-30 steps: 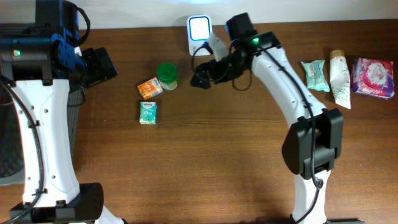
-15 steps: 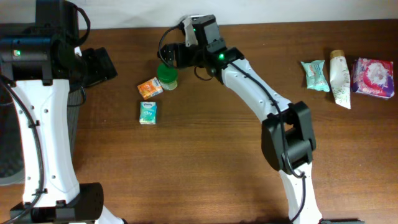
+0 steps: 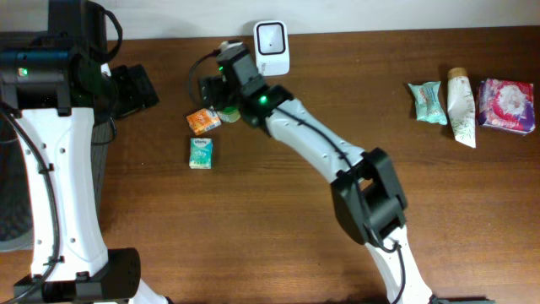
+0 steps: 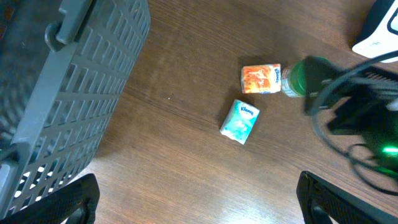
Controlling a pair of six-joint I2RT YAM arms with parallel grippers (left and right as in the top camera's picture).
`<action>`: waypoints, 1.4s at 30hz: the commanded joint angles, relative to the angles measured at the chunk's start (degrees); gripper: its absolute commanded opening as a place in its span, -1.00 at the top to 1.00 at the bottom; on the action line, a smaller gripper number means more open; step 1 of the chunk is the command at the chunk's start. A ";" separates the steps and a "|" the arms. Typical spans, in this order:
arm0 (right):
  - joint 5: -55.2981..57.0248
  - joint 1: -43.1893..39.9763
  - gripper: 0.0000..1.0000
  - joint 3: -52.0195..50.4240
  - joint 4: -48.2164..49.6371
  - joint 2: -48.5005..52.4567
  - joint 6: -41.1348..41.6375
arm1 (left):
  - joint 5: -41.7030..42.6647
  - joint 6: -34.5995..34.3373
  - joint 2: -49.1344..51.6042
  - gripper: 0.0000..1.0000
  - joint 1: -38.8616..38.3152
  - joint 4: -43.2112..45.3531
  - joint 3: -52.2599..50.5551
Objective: Scan the item barcode
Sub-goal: 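Reach the right gripper to the green-capped Knorr bottle and grasp it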
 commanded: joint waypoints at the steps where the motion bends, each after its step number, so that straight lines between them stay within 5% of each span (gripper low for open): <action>1: 6.43 1.07 -0.97 0.63 1.88 4.17 -3.10 | -0.22 -0.35 -0.87 -0.98 0.11 -0.04 0.15; 5: 6.43 1.03 -0.98 0.55 2.60 6.75 -3.52 | -0.22 -0.35 -0.87 -0.98 0.11 -0.04 0.15; 8: 9.09 1.03 -0.48 0.55 0.90 6.75 -3.50 | -0.22 -0.35 -0.87 -0.98 0.11 -0.04 0.15; 16: 10.03 1.03 -0.22 0.83 -12.15 4.33 -3.48 | -0.22 -0.35 -0.87 -0.98 0.09 -0.04 0.15; 24: 10.05 0.87 -0.30 0.81 -33.00 -1.73 -4.26 | -0.22 -0.35 -0.87 -0.98 0.11 -0.04 0.15; 25: 10.05 0.26 -0.77 0.83 -35.47 -1.81 -6.73 | -0.24 -0.35 -0.87 -0.98 0.11 -0.04 0.15; 26: 10.03 -0.52 -0.97 0.85 -36.52 -2.14 -6.69 | -0.22 -0.35 -0.87 -0.98 0.11 -0.02 0.15; 30: 1.46 -5.11 -0.97 7.39 -46.73 -6.47 -3.37 | -0.22 -0.35 -0.87 -0.98 0.09 -0.04 0.15; 34: -20.98 -8.11 -0.97 9.49 -49.22 -10.03 -3.15 | -0.22 -0.35 -0.87 -0.98 0.11 -0.02 0.13; 35: -20.65 -7.96 -0.97 9.42 -48.61 -9.92 0.33 | -0.22 -0.35 -0.87 -0.98 0.11 -0.04 0.15; 38: -7.67 -7.93 -0.97 9.27 -50.23 -9.70 28.81 | -0.22 -0.35 -0.87 -0.98 0.11 -0.04 0.15; 42: -5.18 -7.82 -0.98 9.27 -49.94 -5.31 43.36 | -0.22 -0.35 -0.87 -0.98 0.11 -0.04 0.15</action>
